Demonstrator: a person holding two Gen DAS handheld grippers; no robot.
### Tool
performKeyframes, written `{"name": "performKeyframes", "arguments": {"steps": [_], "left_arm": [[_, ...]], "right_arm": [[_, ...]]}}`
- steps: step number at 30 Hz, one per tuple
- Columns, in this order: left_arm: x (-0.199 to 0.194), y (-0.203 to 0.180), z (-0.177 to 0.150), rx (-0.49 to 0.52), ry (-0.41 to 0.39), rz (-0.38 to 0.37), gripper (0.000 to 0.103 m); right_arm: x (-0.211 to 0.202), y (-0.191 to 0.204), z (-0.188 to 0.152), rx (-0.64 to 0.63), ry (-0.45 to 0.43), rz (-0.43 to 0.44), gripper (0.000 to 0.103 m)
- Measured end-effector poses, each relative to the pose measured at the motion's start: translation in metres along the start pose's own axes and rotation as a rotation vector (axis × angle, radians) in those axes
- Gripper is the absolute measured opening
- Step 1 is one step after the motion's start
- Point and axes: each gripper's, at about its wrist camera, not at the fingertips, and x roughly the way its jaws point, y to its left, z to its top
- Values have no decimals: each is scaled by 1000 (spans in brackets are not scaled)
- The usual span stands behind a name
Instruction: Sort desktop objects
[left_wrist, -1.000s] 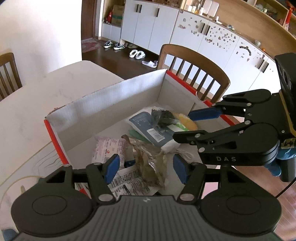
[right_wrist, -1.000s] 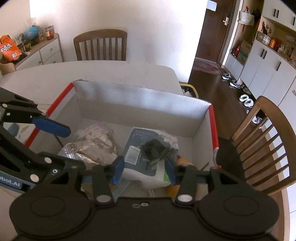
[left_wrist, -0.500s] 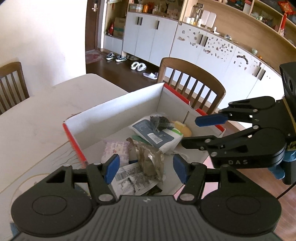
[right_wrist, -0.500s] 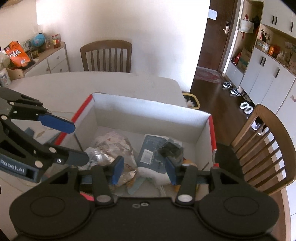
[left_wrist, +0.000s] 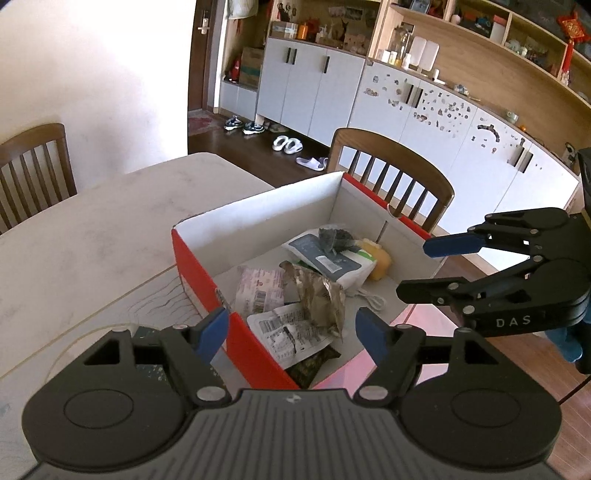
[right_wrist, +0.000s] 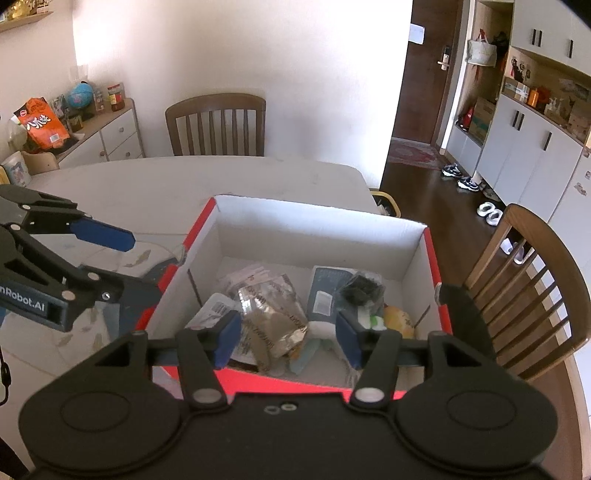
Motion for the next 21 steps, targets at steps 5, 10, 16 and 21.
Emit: {"name": "performKeyframes", "arguments": {"steps": [5, 10, 16, 21], "left_arm": [[-10, 4, -7, 1, -5, -5, 85], [-19, 10, -13, -1, -9, -10, 85], [-26, 16, -19, 1, -10, 5, 86], [-31, 19, -23, 2, -12, 20, 87]], "right_arm": [[-9, 13, -4, 6, -11, -6, 65], [-17, 21, -8, 26, -22, -6, 70], [-26, 30, -12, 54, -41, 3, 83], [-33, 38, -16, 74, -63, 9, 97]]}}
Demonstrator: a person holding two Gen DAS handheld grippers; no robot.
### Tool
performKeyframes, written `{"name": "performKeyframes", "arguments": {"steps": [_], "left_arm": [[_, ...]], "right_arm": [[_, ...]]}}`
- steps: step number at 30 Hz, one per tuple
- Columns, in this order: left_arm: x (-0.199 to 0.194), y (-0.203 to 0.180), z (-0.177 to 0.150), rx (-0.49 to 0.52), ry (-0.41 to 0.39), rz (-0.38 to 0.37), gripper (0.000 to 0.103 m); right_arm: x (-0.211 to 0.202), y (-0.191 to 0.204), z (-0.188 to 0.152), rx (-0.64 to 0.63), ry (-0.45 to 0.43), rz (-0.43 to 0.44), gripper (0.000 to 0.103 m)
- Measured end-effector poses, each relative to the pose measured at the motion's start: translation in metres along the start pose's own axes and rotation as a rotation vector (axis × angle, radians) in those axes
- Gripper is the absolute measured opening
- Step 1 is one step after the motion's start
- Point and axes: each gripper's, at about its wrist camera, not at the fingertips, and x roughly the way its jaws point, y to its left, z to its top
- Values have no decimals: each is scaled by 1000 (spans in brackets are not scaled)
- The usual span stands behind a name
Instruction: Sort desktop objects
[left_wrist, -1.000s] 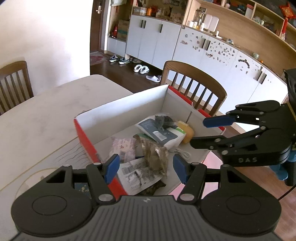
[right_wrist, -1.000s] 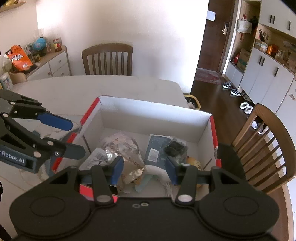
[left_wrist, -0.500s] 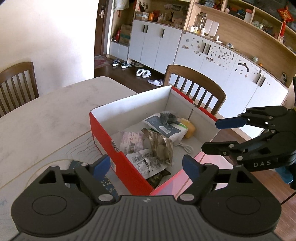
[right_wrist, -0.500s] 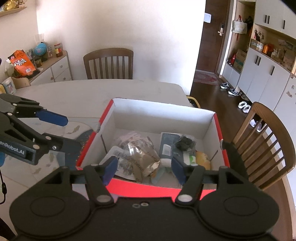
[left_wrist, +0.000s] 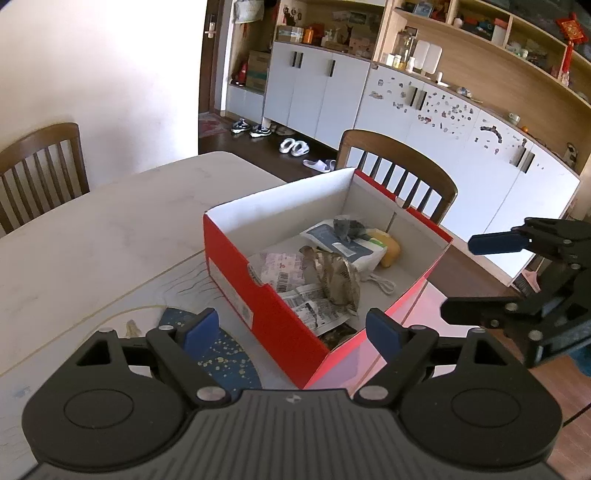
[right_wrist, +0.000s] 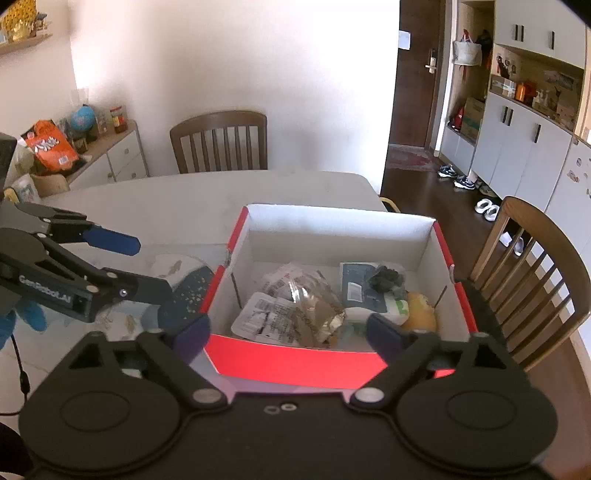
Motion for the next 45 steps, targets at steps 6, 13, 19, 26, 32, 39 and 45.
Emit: {"name": "performKeyframes", "arguments": {"steps": [6, 13, 19, 26, 32, 39, 45], "left_arm": [[-7, 1, -5, 8, -13, 19, 103], [-18, -1, -11, 17, -13, 51, 103], [-28, -1, -22, 25, 1, 88, 103], [-36, -1, -35, 22, 17, 96, 103], [-43, -2, -40, 17, 10, 89, 103], [-48, -3, -45, 12, -4, 85, 103], [-47, -3, -53, 15, 3, 84, 103]], "right_arm": [[-6, 9, -3, 7, -12, -2, 100], [-13, 15, -9, 29, -22, -10, 101], [-16, 22, -13, 33, -22, -11, 102], [-19, 39, -21, 24, -16, -6, 101], [-22, 48, -26, 34, -18, -6, 101], [-25, 52, -31, 64, -27, -17, 101], [-26, 50, -37, 94, -26, -25, 101]]}}
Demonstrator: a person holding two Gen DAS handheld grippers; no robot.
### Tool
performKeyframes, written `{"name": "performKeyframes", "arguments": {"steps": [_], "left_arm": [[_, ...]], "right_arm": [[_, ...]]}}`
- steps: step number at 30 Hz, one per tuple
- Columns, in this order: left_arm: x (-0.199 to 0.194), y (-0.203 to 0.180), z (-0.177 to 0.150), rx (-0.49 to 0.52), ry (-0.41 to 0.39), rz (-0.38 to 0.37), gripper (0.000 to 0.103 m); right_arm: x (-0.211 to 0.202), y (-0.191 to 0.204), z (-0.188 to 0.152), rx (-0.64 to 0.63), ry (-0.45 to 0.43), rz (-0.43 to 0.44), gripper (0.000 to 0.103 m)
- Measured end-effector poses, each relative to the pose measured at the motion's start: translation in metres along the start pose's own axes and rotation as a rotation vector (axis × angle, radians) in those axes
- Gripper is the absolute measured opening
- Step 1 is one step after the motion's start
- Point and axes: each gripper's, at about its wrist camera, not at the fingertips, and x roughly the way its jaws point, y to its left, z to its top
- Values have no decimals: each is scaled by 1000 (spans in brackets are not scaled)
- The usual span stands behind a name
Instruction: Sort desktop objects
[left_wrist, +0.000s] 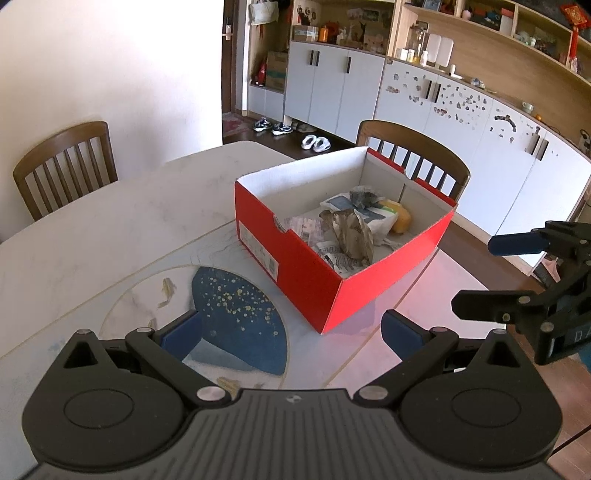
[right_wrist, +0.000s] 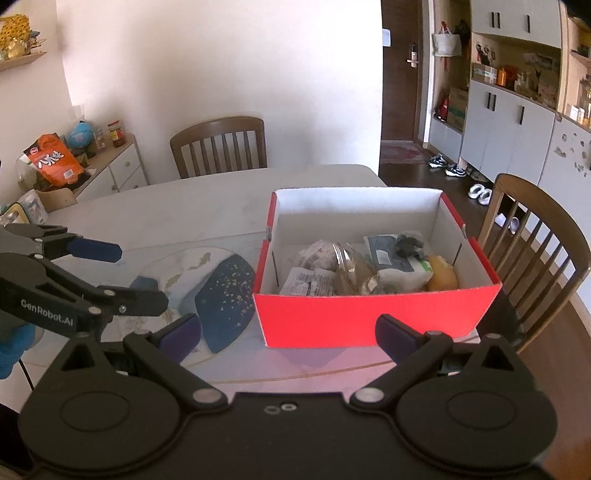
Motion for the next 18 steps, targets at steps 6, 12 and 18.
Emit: {"name": "performKeyframes", "arguments": {"steps": [6, 12, 18], "left_arm": [[4, 2, -6, 4, 18, -5, 103], [6, 2, -10, 17, 29, -19, 103], [2, -2, -10, 51, -4, -1, 103]], "right_arm": [[2, -2, -4, 28, 12, -1, 101], [3, 0, -6, 34, 19, -1, 101], [2, -1, -7, 45, 17, -7, 101]]}}
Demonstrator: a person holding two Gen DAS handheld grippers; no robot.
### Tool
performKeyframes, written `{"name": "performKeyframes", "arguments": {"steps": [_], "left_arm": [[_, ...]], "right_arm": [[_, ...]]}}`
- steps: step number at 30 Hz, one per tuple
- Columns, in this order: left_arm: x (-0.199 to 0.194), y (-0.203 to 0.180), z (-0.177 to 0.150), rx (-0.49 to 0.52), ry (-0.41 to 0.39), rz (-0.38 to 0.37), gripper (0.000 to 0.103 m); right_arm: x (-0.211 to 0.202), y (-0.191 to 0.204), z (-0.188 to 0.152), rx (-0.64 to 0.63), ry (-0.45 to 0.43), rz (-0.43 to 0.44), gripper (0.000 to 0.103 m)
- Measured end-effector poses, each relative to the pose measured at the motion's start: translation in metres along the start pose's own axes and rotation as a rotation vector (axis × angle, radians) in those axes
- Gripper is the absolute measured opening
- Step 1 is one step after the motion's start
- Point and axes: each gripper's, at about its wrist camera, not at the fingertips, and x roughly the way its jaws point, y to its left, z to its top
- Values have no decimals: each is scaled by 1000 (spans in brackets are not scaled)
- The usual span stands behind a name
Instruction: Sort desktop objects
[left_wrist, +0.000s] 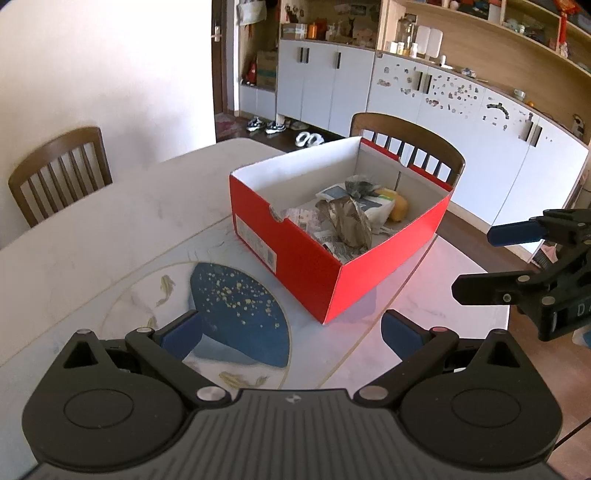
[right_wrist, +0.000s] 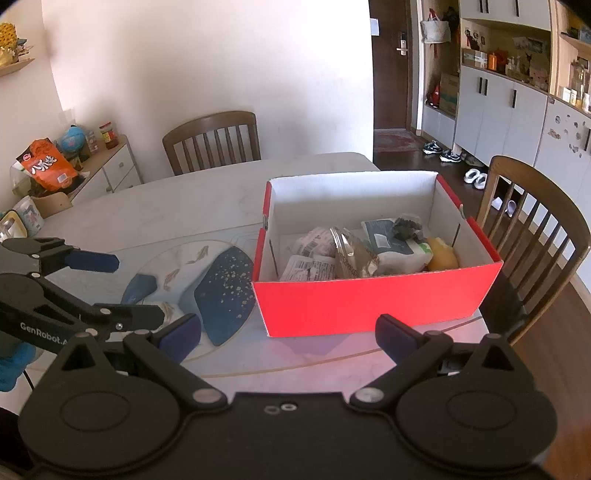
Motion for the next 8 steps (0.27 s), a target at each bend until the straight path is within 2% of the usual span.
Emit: {"name": "performKeyframes", "arguments": {"steps": [8], "left_arm": [[-3, 3, 2, -3, -19, 0, 103]], "right_arm": [[0, -1, -2, 8, 4, -13, 101]]}}
